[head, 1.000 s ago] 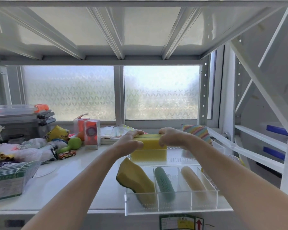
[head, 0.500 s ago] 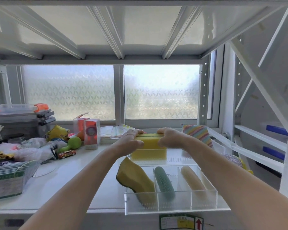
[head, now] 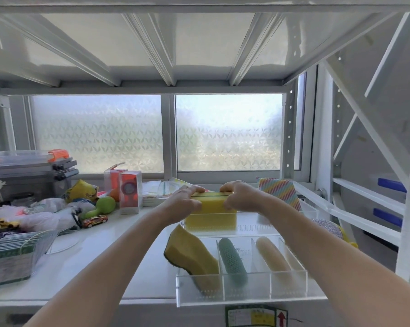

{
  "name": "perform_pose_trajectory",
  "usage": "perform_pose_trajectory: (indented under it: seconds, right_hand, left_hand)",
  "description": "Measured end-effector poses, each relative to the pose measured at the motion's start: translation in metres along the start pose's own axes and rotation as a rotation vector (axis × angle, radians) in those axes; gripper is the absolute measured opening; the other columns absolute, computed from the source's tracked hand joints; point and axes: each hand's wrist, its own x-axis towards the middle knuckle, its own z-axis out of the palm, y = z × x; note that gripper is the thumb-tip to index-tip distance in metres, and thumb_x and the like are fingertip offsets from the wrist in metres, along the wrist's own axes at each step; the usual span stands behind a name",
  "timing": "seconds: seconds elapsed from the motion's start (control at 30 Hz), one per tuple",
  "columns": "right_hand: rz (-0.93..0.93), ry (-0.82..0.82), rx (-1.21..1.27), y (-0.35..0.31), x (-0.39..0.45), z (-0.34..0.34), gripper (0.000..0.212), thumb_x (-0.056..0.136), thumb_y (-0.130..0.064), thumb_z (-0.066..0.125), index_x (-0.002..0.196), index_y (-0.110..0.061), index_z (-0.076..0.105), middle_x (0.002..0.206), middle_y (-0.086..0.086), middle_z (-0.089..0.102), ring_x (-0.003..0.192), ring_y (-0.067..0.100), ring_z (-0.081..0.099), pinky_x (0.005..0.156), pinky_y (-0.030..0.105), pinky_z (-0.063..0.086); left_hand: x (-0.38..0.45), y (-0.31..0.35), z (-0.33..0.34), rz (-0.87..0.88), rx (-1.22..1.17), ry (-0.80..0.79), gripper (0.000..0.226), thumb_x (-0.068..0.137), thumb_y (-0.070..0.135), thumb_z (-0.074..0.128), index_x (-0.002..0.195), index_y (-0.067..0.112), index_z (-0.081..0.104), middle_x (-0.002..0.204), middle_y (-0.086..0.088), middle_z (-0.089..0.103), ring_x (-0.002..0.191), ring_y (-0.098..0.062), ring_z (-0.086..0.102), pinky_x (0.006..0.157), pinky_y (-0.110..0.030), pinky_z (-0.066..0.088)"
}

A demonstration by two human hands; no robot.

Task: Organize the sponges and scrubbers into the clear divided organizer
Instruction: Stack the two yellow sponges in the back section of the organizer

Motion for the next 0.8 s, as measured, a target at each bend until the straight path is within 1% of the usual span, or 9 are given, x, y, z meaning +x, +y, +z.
perform_pose_trajectory:
  seconds: [0.13,0.23,0.3,0.37,0.47,0.57,0.67,0.73,0.8]
  right_hand:
    - [0.002,0.006,0.03,0.003,0.002,0.002,0.054,0.083,-0.006,0.051,0.136,-0.013,0.047,0.128,0.008,0.054,0.1,0.016,0.05,0.077,0.023,0.041]
    - [0.0,0.009,0.023,0.004,0.004,0.003,0.056,0.083,-0.008,0.051,0.138,-0.016,0.045,0.126,0.006,0.051,0.098,0.017,0.049,0.07,0.02,0.04]
    - [0.0,0.018,0.009,0.005,0.006,0.003,0.056,0.083,-0.009,0.051,0.138,-0.017,0.044,0.128,0.006,0.049,0.098,0.017,0.049,0.074,0.023,0.041]
    - [-0.002,0.032,-0.003,0.007,0.007,0.003,0.057,0.083,-0.009,0.051,0.139,-0.017,0.043,0.133,0.006,0.048,0.099,0.017,0.048,0.077,0.025,0.041]
    - [-0.002,0.039,-0.006,0.008,0.009,0.001,0.058,0.082,-0.008,0.051,0.139,-0.016,0.044,0.136,0.005,0.047,0.1,0.017,0.049,0.078,0.025,0.042]
    - [-0.011,0.034,-0.007,0.01,0.011,0.0,0.058,0.081,-0.008,0.054,0.138,-0.015,0.046,0.136,0.005,0.048,0.106,0.018,0.05,0.085,0.025,0.045]
    - [-0.01,0.035,0.002,0.011,0.013,0.0,0.059,0.078,-0.009,0.056,0.136,-0.015,0.047,0.133,0.004,0.051,0.111,0.019,0.052,0.092,0.027,0.047]
    - [-0.005,0.035,0.005,0.011,0.014,-0.001,0.058,0.077,-0.009,0.058,0.135,-0.015,0.048,0.13,0.004,0.052,0.109,0.019,0.052,0.091,0.027,0.048]
    - [-0.002,0.048,0.008,0.012,0.015,-0.003,0.058,0.076,-0.009,0.06,0.133,-0.016,0.049,0.126,0.004,0.053,0.105,0.018,0.053,0.087,0.026,0.047]
  left_hand:
    - [0.0,-0.001,0.0,0.003,0.019,-0.008,0.07,0.061,0.03,0.048,0.131,0.027,0.047,0.121,0.0,0.036,0.115,-0.019,0.037,0.103,-0.036,0.036]
    - [0.002,-0.001,0.001,-0.006,0.021,0.001,0.07,0.06,0.029,0.049,0.131,0.027,0.047,0.121,0.0,0.035,0.121,-0.023,0.037,0.107,-0.04,0.035]
    - [0.005,-0.002,0.001,-0.022,0.036,0.014,0.069,0.063,0.029,0.051,0.132,0.028,0.047,0.126,-0.003,0.037,0.125,-0.025,0.036,0.108,-0.042,0.034]
    - [0.007,-0.001,0.0,-0.028,0.061,0.025,0.062,0.071,0.025,0.055,0.132,0.028,0.047,0.125,-0.004,0.038,0.126,-0.026,0.034,0.108,-0.041,0.032]
    - [0.008,0.002,-0.002,-0.03,0.058,0.014,0.068,0.063,0.027,0.053,0.131,0.028,0.048,0.128,-0.007,0.039,0.122,-0.026,0.037,0.106,-0.042,0.035]
    - [0.007,0.003,-0.003,-0.027,0.028,-0.007,0.072,0.059,0.027,0.051,0.131,0.027,0.047,0.123,-0.006,0.044,0.109,-0.023,0.046,0.096,-0.036,0.044]
    - [0.011,0.004,-0.001,-0.005,0.037,-0.023,0.066,0.067,0.02,0.054,0.132,0.026,0.046,0.117,-0.006,0.048,0.102,-0.021,0.048,0.088,-0.031,0.044]
    - [0.013,0.005,0.001,0.017,0.055,-0.018,0.06,0.076,0.011,0.054,0.133,0.026,0.045,0.113,-0.003,0.045,0.101,-0.019,0.046,0.083,-0.028,0.041]
    - [0.014,0.004,0.002,0.043,0.07,-0.003,0.06,0.078,0.007,0.052,0.134,0.026,0.044,0.113,0.0,0.042,0.1,-0.017,0.045,0.08,-0.025,0.038]
